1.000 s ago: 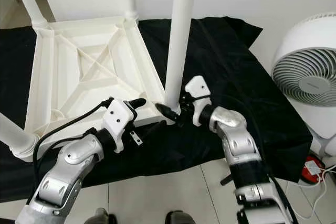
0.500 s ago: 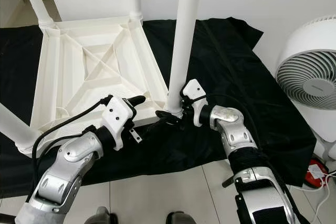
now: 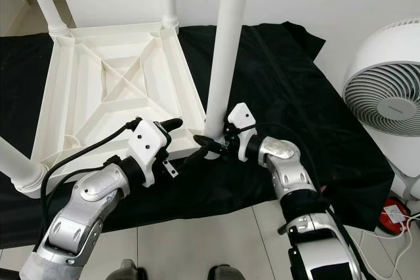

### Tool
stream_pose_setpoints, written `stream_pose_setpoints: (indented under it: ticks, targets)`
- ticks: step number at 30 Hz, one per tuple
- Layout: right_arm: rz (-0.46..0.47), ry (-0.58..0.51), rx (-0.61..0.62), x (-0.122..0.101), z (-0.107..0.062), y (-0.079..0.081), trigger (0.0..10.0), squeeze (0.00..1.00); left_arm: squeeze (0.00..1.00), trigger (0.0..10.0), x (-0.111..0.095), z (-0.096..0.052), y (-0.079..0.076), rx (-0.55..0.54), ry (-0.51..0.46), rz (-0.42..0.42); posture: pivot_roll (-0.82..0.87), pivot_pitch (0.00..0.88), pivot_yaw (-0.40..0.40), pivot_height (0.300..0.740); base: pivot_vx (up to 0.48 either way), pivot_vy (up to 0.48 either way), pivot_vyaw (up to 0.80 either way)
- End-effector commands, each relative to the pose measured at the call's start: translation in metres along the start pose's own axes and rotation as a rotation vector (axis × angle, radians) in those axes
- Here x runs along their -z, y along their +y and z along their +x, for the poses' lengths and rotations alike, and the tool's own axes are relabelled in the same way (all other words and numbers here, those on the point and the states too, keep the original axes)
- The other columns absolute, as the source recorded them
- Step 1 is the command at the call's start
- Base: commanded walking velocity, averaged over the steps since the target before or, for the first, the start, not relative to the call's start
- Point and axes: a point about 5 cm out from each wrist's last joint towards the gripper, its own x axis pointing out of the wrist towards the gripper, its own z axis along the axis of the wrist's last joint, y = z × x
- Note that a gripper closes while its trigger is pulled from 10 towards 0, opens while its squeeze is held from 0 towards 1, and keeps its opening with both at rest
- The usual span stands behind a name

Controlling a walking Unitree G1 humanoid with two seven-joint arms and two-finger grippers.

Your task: Building children table

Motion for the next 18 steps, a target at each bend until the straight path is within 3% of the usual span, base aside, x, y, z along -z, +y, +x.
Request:
stream_pose_setpoints:
  ticks: [1,2,8,10,12,13,15,18]
  targets:
    - [0.055,0.028,0.042,0.010,0.001,0.007,10.0,0.00,0.00,10.0,0.004,0.000,-0.002,-0.029,0.016,-0.006,-0.04,0.070,0.005,0.740,0.000,0.000,0.00]
    - [0.077,0.006,0.127,0.006,0.003,0.010,10.0,0.00,0.00,10.0,0.004,0.001,-0.003,-0.025,0.018,-0.008,-0.04,0.073,0.004,0.740,0.000,0.000,0.00]
    - [0.076,-0.004,0.198,0.003,0.004,0.015,10.0,0.00,0.00,10.0,0.004,0.001,-0.004,-0.021,0.016,-0.012,-0.04,0.074,0.003,0.740,0.000,0.000,0.00]
    - [0.082,-0.025,0.262,-0.002,0.009,0.033,10.0,0.00,0.00,10.0,0.005,0.001,-0.005,-0.019,0.017,-0.015,-0.05,0.076,0.004,0.740,0.000,0.000,0.00]
    - [0.082,-0.025,0.262,-0.002,0.009,0.033,10.0,0.00,0.00,10.0,0.005,0.001,-0.005,-0.019,0.017,-0.015,-0.05,0.076,0.004,0.740,0.000,0.000,0.00]
    - [0.094,-0.033,0.343,-0.008,0.015,0.049,10.0,0.00,0.00,10.0,0.005,0.002,-0.006,-0.015,0.016,-0.020,-0.05,0.072,0.003,0.740,0.000,0.000,0.00]
    - [0.094,-0.033,0.343,-0.008,0.015,0.049,10.0,0.00,0.00,10.0,0.005,0.002,-0.006,-0.015,0.016,-0.020,-0.05,0.072,0.003,0.740,0.000,0.000,0.00]
    - [0.119,-0.012,0.475,-0.011,0.018,0.054,10.0,0.00,0.00,10.0,0.005,0.003,-0.007,-0.009,0.015,-0.021,-0.05,0.071,0.001,0.740,0.000,0.000,0.00]
